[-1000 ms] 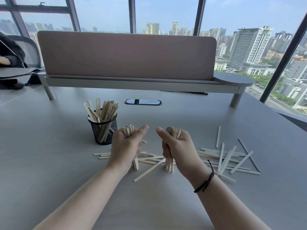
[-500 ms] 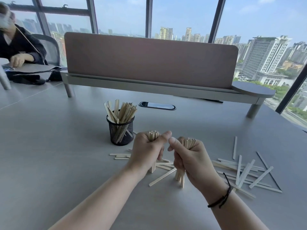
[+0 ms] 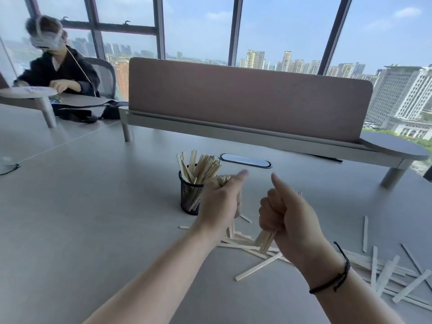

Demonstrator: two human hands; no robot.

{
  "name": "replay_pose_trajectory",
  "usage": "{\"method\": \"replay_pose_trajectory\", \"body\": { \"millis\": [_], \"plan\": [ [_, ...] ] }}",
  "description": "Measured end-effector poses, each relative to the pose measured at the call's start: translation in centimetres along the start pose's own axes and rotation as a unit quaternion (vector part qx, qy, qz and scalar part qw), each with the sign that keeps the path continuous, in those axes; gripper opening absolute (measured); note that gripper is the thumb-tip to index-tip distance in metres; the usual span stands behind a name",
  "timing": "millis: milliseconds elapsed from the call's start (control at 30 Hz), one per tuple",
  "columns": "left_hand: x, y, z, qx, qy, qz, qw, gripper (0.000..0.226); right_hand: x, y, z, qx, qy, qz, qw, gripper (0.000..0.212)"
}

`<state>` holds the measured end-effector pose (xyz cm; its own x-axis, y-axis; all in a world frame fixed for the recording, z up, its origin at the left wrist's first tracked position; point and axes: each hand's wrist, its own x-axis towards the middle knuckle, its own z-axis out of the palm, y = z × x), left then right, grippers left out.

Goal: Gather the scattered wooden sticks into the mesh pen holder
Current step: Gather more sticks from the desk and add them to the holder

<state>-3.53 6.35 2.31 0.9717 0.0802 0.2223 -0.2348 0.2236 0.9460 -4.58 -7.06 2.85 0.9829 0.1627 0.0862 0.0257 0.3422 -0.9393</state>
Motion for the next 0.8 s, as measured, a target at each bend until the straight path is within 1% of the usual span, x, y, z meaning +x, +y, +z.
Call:
{"method": "replay_pose_trajectory", "body": {
  "millis": [67, 133, 200, 267, 300, 400, 500, 567, 633, 700, 767, 800],
  "plan": [
    [1.8, 2.4, -1.1, -0.011, 0.043, 0.018, 0.999, 0.069, 2.0, -1.0, 2.0, 0.022, -0.027, -0.004, 0.999, 0.071],
    [3.6, 4.9, -2.3, -0.016, 0.084, 0.032, 0.996, 0.069, 4.2, -2.2, 4.3, 0.051, -0.048, -0.015, 0.997, 0.071],
    [5.5, 7.1, -3.3, -0.028, 0.110, 0.041, 0.993, 0.065, 6.3, -3.0, 6.6, 0.080, -0.053, -0.030, 0.995, 0.067],
    [7.2, 8.4, -4.0, -0.015, 0.125, 0.054, 0.991, 0.061, 8.5, -3.2, 8.6, 0.093, -0.034, -0.042, 0.994, 0.059],
    [8.0, 8.7, -4.3, 0.013, 0.137, 0.057, 0.989, 0.059, 9.5, -3.1, 9.4, 0.092, -0.023, -0.047, 0.994, 0.055],
    [9.5, 8.1, -5.3, 0.155, 0.177, 0.037, 0.971, 0.057, 12.1, -2.0, 10.8, 0.070, 0.011, -0.050, 0.996, 0.046],
    [10.2, 6.3, -6.5, 0.206, 0.187, 0.005, 0.960, 0.064, 13.7, -0.4, 11.0, 0.057, 0.047, -0.031, 0.997, 0.041],
    [10.5, 4.9, -7.3, 0.230, 0.186, -0.027, 0.955, 0.061, 14.2, 0.4, 11.1, 0.050, 0.058, -0.021, 0.997, 0.039],
    [10.7, 3.7, -7.9, 0.267, 0.176, -0.057, 0.946, 0.056, 14.4, 0.7, 11.4, 0.016, 0.067, -0.025, 0.997, 0.037],
    [10.7, 3.2, -8.3, 0.282, 0.165, -0.078, 0.942, 0.049, 14.2, 1.0, 11.7, -0.041, 0.071, -0.047, 0.996, 0.033],
    [10.7, 2.7, -8.8, 0.272, 0.162, -0.066, 0.946, 0.038, 13.9, 1.6, 11.7, -0.122, 0.062, -0.095, 0.986, 0.023],
    [10.7, 2.6, -8.9, 0.264, 0.160, -0.045, 0.950, 0.033, 13.7, 1.9, 11.5, -0.180, 0.056, -0.127, 0.974, 0.018]
  ]
}}
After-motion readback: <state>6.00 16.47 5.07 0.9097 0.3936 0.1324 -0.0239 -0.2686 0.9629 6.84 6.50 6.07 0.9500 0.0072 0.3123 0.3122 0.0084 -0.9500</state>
